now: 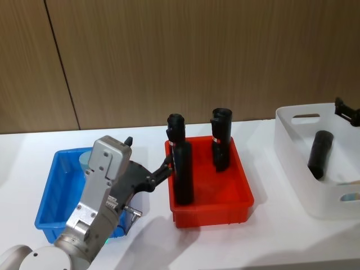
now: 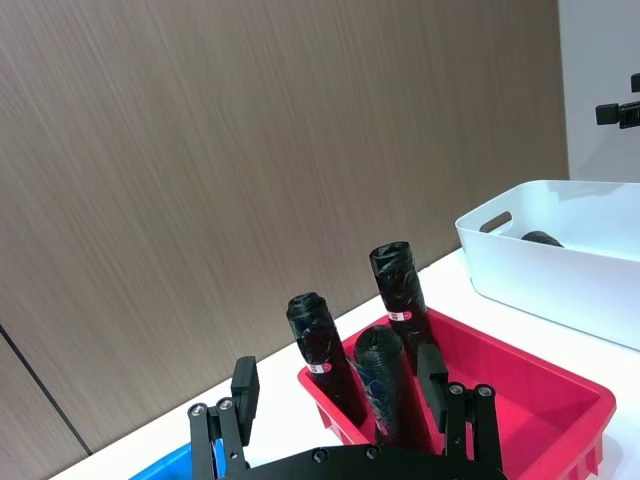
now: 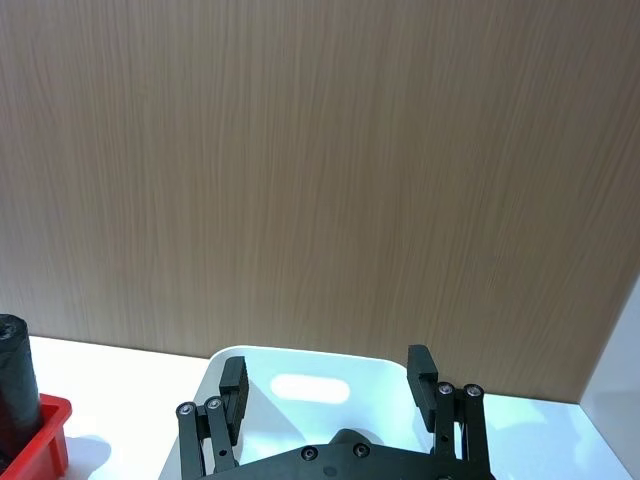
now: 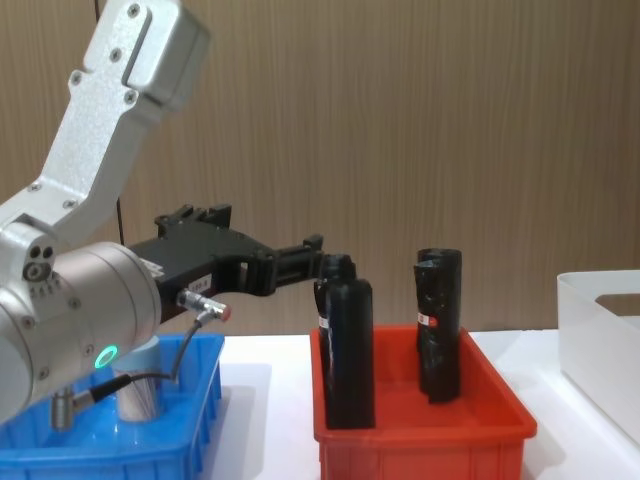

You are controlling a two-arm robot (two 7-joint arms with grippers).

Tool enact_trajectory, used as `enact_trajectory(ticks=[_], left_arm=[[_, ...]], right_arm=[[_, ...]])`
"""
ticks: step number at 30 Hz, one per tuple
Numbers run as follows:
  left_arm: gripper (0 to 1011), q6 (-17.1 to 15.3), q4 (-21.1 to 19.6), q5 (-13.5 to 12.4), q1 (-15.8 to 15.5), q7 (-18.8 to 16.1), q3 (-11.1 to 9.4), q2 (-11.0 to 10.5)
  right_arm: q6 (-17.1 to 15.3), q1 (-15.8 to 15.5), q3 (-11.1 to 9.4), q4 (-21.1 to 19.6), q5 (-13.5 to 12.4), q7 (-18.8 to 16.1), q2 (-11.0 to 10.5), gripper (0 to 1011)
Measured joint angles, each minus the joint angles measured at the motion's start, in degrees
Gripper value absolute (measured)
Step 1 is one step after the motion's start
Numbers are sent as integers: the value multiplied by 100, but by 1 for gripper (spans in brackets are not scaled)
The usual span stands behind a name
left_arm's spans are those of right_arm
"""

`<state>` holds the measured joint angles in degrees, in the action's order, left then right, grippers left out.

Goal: Pick the cotton swabs from the blue box and place them into the white box.

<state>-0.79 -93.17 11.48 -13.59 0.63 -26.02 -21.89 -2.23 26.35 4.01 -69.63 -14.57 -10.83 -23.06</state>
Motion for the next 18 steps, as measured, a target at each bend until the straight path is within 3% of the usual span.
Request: enact_trajectory(ticks=[18], left_arm=[[1004, 0, 0, 0, 0, 0, 0, 0]], right_arm=[[10, 0, -7, 11, -3, 0, -2, 1001]])
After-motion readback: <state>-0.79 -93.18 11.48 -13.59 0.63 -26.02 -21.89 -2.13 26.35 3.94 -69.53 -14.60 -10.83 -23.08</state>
